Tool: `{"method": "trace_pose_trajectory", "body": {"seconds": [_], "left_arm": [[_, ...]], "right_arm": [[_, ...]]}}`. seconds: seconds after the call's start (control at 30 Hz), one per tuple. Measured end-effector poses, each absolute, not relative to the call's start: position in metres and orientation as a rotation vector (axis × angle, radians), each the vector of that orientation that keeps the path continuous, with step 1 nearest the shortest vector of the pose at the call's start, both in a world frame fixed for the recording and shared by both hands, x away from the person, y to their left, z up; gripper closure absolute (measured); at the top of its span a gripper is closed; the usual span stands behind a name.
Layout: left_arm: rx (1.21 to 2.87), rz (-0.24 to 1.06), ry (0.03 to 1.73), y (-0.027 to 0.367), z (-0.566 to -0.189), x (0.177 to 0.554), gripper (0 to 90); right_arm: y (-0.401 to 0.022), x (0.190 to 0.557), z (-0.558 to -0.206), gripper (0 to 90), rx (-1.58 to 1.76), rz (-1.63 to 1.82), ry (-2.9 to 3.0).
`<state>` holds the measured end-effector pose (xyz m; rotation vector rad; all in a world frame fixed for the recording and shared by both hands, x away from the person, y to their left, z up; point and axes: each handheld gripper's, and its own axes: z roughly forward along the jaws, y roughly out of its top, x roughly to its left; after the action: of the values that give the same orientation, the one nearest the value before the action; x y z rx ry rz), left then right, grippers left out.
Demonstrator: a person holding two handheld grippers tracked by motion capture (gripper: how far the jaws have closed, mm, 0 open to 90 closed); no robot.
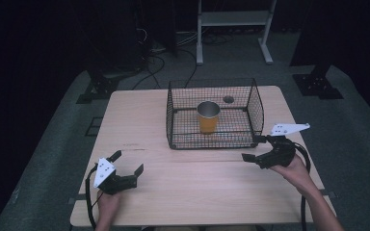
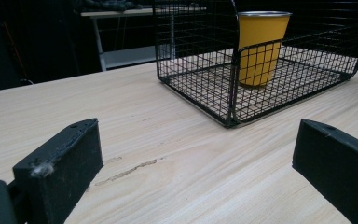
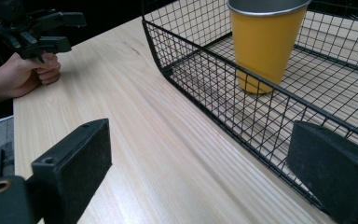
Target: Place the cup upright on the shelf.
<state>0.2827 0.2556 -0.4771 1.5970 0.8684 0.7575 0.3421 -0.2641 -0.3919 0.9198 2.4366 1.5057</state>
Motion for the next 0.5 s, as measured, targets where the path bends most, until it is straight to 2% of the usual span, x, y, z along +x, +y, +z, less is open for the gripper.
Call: {"method": "trace_pose_trajectory", "body": {"seconds": [0.5], "left_arm": [[1.596,0.758,0.869,0.256,-0.477,0.283,0.8]], "right_arm": [[-0.271,0.328,-0.411,5.9,0.967,1.52,2.428]]}}
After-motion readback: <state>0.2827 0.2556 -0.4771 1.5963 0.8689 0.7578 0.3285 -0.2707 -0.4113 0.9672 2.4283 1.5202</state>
